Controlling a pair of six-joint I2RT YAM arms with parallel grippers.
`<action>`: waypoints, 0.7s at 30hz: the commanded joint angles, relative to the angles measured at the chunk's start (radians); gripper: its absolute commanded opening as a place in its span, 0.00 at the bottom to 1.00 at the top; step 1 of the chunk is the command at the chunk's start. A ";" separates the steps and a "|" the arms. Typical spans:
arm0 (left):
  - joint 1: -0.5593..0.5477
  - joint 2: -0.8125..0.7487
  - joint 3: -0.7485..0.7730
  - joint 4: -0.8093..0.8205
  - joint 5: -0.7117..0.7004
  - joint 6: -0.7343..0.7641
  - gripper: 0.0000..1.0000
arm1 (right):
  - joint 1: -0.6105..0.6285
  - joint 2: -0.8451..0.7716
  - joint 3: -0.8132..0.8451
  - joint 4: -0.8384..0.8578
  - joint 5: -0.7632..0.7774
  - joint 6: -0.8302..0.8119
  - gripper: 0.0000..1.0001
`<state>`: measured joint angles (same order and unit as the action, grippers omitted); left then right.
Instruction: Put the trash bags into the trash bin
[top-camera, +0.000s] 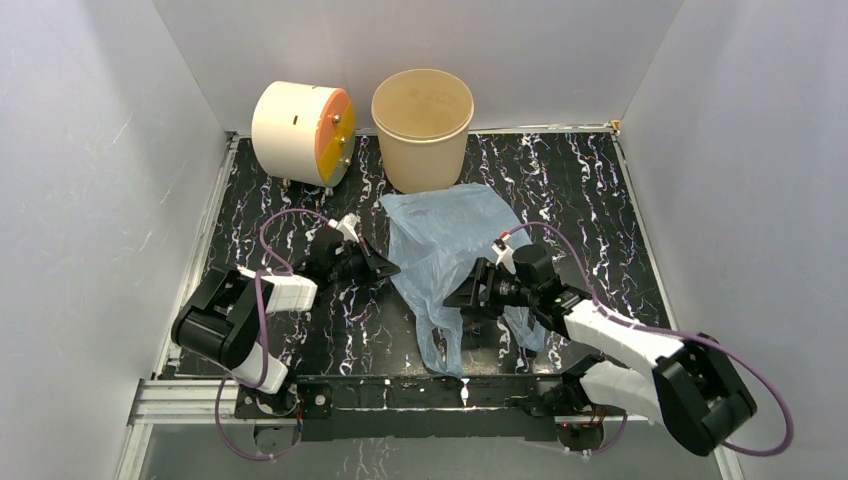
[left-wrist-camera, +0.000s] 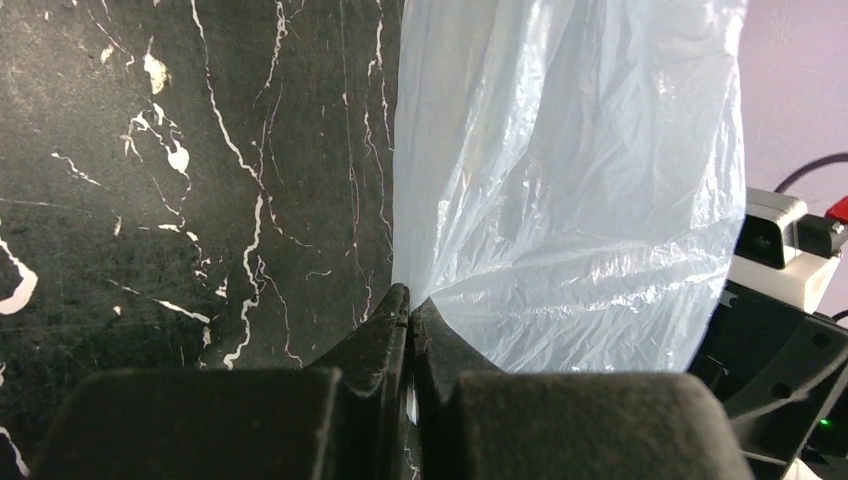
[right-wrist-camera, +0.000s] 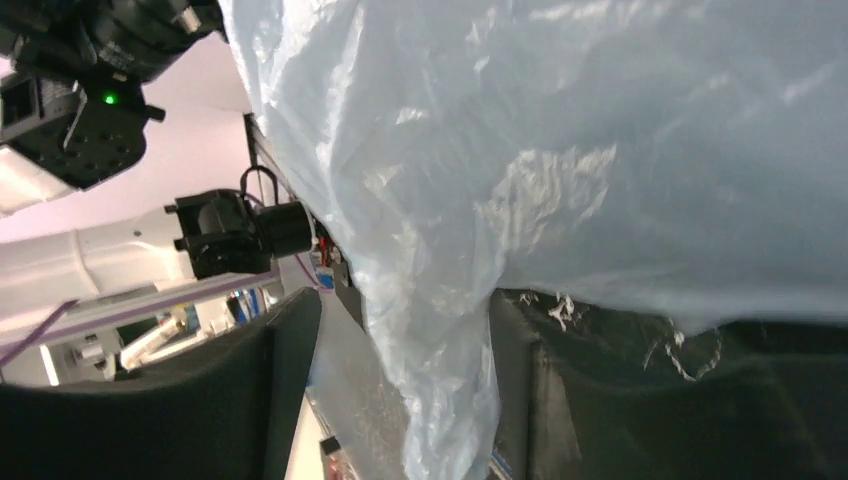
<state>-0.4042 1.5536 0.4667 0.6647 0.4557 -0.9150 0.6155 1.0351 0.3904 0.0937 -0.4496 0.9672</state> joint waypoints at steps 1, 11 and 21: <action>0.001 0.021 0.036 0.003 0.014 0.023 0.00 | 0.000 0.119 0.059 0.337 -0.142 0.073 0.56; 0.087 0.044 0.098 -0.120 0.019 0.066 0.06 | 0.001 0.009 0.223 0.226 0.008 -0.025 0.00; 0.093 -0.310 0.074 -0.379 -0.016 0.168 0.62 | 0.002 -0.053 0.324 -0.092 0.488 -0.003 0.00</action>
<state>-0.3119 1.4399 0.5732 0.4133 0.4595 -0.8177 0.6174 1.0084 0.6643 0.0998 -0.1741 0.9661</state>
